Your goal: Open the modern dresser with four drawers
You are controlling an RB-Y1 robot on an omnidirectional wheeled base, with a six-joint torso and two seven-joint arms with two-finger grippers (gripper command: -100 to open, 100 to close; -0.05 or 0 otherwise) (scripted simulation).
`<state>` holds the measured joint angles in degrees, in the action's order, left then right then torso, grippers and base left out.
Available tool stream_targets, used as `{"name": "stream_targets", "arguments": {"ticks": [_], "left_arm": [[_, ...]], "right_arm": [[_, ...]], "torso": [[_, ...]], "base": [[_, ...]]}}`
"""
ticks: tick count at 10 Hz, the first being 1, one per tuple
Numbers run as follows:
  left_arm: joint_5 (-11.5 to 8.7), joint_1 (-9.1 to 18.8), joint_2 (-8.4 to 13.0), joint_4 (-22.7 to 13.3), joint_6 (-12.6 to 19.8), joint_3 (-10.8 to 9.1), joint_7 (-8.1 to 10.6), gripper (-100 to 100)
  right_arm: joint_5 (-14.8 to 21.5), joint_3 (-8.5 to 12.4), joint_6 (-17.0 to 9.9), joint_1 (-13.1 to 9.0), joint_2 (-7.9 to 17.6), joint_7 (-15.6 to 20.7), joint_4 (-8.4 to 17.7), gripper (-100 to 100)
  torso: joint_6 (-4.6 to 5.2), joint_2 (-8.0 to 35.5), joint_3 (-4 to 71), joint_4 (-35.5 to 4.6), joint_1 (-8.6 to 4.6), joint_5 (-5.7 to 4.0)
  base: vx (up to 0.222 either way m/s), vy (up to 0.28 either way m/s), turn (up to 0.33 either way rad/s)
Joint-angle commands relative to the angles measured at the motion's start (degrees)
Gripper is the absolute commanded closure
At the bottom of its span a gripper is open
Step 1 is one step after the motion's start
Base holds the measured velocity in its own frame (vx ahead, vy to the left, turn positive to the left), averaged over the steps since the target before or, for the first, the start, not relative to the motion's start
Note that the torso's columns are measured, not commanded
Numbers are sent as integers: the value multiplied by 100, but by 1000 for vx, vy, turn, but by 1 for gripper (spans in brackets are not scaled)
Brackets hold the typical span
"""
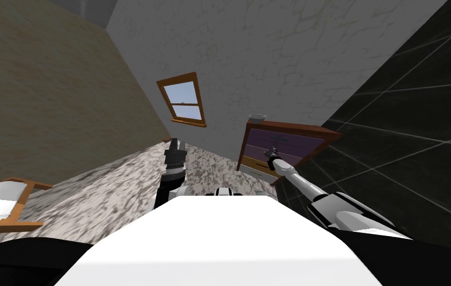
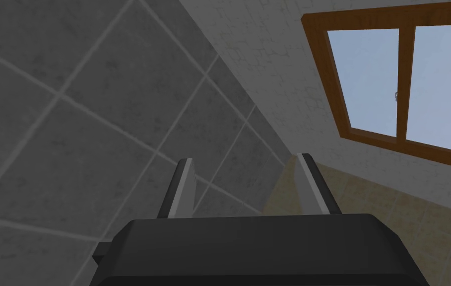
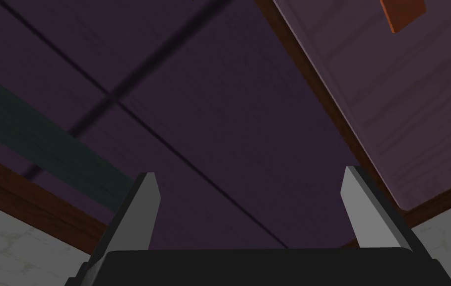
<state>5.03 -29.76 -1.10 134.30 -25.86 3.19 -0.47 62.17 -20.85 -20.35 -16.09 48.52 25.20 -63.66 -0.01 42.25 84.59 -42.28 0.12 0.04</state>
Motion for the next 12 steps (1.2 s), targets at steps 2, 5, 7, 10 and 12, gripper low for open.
{"name": "stream_targets", "arguments": {"ticks": [2, 5, 7, 10, 12], "left_arm": [[0, 0, 0, 0, 0, -1, 0, 0], [0, 0, 0, 0, 0, -1, 0, 0], [0, 0, 0, 0, 0, 0, 0, 0], [0, 0, 0, 0, 0, -1, 0, 0], [0, 0, 0, 0, 0, -1, 0, 0]], "right_arm": [[342, 13, -60, -137, -18, -68, 296, -100], [645, -68, -303, -368, 220, 68, 661, -100], [759, -103, -407, -467, 327, 127, 817, -100], [993, -161, -579, -631, 510, 224, 1069, -100], [1075, -184, -644, -692, 581, 261, 1163, -100]], "torso": [[4, 6, -4, -1, -24, -8], [2, 3, -2, -1, -7, -2], [1, 3, -1, -1, -4, -1], [1, 6, -4, -2, -18, -5], [2, 2, -2, 0, -11, -3]], "base": [[4, 11, -5], [7, 27, 78], [12, 44, 81], [7, 25, 54], [9, 26, 30]]}}
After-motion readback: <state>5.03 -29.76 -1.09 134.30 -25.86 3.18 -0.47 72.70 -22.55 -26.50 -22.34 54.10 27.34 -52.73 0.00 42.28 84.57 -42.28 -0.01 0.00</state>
